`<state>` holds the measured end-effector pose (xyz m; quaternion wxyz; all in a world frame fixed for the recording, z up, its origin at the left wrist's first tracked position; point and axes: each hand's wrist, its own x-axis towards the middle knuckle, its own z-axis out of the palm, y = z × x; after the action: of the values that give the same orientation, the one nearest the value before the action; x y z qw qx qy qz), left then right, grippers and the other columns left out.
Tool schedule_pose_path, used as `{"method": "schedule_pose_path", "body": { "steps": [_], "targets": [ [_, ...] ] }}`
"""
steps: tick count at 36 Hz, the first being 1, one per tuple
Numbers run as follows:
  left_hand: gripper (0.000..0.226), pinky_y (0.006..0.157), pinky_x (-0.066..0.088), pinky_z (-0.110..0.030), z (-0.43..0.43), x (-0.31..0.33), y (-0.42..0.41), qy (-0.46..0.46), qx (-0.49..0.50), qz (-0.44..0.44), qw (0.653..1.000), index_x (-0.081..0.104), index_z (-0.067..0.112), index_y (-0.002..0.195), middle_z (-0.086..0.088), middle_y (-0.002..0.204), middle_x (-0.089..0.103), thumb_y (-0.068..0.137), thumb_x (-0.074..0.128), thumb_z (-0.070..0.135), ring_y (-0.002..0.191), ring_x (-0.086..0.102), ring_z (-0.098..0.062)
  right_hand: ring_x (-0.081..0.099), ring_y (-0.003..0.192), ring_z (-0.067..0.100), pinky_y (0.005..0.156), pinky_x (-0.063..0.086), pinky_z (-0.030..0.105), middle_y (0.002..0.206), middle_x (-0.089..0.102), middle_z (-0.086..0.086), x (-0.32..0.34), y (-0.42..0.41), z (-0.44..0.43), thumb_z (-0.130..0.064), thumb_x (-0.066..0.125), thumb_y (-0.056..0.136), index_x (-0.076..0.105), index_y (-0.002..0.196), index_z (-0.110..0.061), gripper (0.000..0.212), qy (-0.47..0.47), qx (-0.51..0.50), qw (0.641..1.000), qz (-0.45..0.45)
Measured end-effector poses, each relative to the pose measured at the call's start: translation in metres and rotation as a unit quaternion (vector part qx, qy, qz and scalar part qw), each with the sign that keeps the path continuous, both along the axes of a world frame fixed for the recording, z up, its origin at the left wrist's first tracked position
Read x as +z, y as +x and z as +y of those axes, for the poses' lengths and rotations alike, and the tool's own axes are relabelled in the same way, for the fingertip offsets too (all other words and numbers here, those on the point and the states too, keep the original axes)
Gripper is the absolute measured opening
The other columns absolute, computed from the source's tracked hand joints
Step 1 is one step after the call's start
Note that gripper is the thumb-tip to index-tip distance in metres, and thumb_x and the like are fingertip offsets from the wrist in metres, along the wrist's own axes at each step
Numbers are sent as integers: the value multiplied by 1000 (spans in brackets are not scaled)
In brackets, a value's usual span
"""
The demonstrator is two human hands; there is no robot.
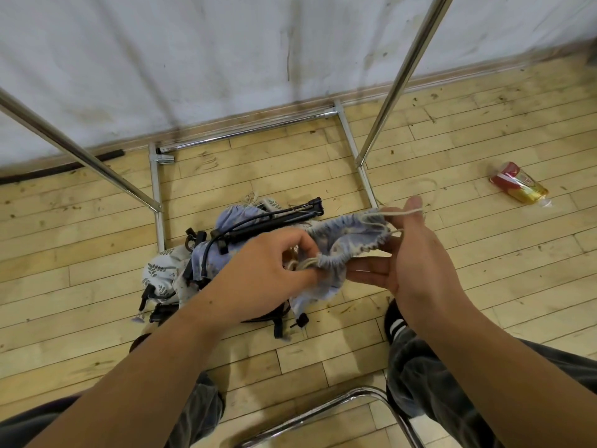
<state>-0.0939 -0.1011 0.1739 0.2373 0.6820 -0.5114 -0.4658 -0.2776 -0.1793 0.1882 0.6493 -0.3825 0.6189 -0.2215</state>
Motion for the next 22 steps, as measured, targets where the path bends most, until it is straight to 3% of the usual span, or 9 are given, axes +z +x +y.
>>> {"method": "schedule_pose_path", "body": {
  "steps": [5, 8, 12, 15, 17, 22],
  "targets": [
    [17, 56, 40, -12, 0, 0, 3, -20, 30, 9, 999, 64, 27, 83, 17, 82, 63, 87, 80, 29, 54, 48, 0, 79, 80, 29, 74, 64, 50, 98, 79, 4, 4, -1, -3, -63, 24, 106, 72, 105, -27, 60, -15, -11, 1000, 18],
    [17, 55, 40, -16, 0, -4, 6, -20, 52, 0, 998, 61, 29, 81, 16, 78, 61, 88, 77, 29, 56, 45, -3, 77, 82, 25, 70, 65, 48, 94, 77, -1, 5, -2, -4, -55, 30, 109, 74, 100, -28, 53, -32, -26, 998, 40],
    [17, 54, 38, -19, 1, -9, 10, -16, 94, -13, 995, 61, 29, 82, 9, 73, 60, 90, 74, 21, 55, 42, -4, 73, 78, 22, 60, 60, 38, 104, 73, 4, 4, -5, -8, -28, 44, 108, 69, 102, -22, 27, -50, -61, 995, 54],
    [17, 54, 39, -21, 0, -12, 13, -22, 117, -22, 993, 62, 29, 85, 3, 78, 62, 92, 73, 19, 56, 43, -9, 72, 74, 22, 59, 59, 39, 107, 72, 8, 1, -5, -9, -16, 43, 108, 65, 101, -19, 23, -35, -76, 996, 40],
    [17, 55, 40, -18, -1, -13, 15, -30, 125, -32, 991, 63, 29, 85, 6, 80, 63, 93, 73, 18, 62, 50, -13, 71, 74, 23, 58, 58, 39, 108, 72, 10, 1, -4, -9, -11, 38, 107, 61, 98, -20, 26, -38, -76, 996, 33],
    [18, 54, 39, -10, -2, -14, 17, -30, 147, -33, 988, 65, 28, 84, 19, 71, 61, 94, 69, 15, 58, 49, -2, 73, 80, 21, 60, 59, 38, 109, 72, 6, -3, -6, -10, -18, 42, 108, 60, 103, -23, 19, -37, -62, 996, 46]
  ]
}}
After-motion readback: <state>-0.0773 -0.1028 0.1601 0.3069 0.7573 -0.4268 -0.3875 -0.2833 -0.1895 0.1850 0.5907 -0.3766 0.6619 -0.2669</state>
